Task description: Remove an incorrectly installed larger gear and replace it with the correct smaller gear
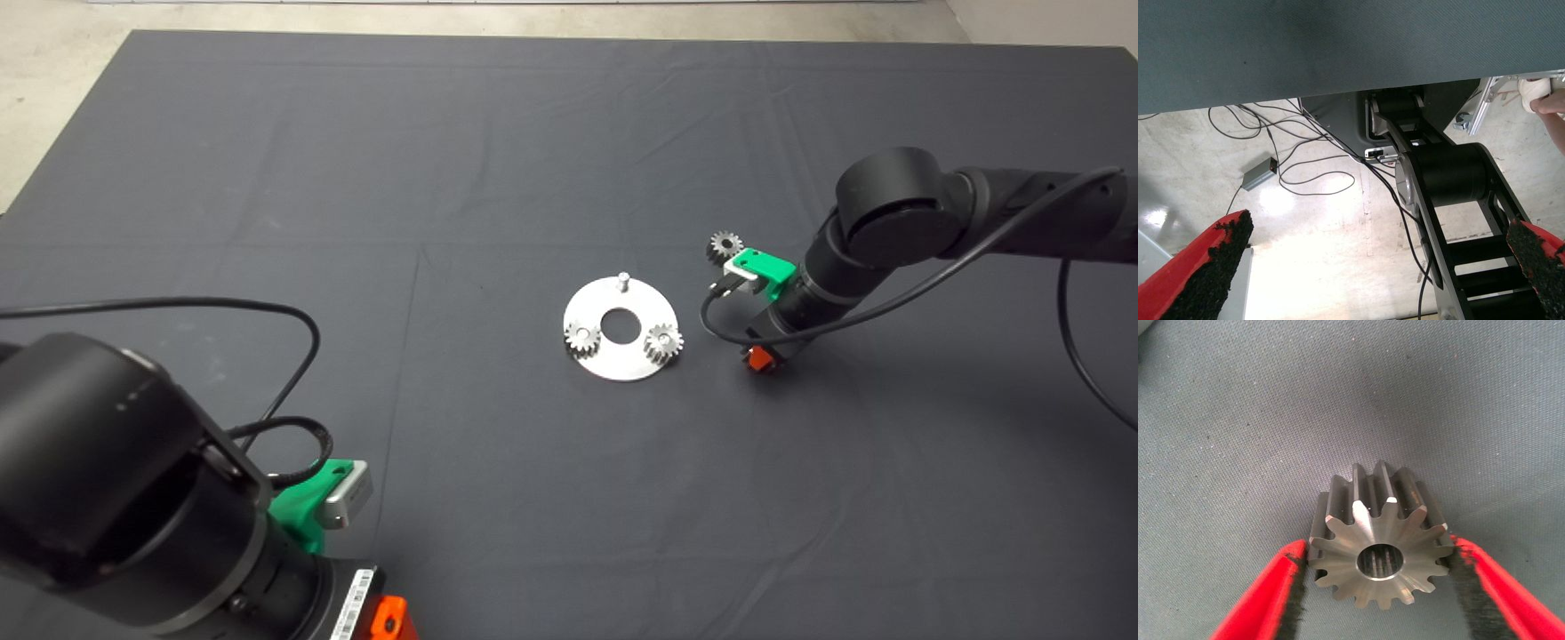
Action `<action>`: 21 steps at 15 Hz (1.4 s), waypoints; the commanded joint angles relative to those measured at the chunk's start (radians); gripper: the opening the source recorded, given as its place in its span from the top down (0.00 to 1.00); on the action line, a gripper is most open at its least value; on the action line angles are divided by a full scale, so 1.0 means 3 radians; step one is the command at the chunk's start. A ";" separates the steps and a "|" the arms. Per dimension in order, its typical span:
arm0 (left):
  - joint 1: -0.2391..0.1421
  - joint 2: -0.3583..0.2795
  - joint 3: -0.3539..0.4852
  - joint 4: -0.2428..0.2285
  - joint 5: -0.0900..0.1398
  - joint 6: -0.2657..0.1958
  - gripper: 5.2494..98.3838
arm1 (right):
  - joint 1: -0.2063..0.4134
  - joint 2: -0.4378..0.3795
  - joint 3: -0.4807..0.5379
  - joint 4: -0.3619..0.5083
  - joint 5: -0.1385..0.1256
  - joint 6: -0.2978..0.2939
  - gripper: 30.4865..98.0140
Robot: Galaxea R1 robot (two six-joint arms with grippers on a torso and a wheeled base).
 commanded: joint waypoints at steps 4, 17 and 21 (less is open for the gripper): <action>-0.0015 -0.0004 0.0040 -0.0063 -0.0002 -0.0020 0.00 | 0.0224 -0.0018 0.0035 -0.0067 -0.0359 0.0008 0.54; -0.0015 0.0002 0.0040 -0.0063 -0.0007 -0.0020 0.00 | 0.0596 0.0467 -0.0693 0.0048 -0.0354 0.0325 0.28; -0.0015 0.0002 0.0040 -0.0063 -0.0007 -0.0020 0.00 | 0.0596 0.0825 -0.1288 0.0053 -0.0359 0.0320 0.21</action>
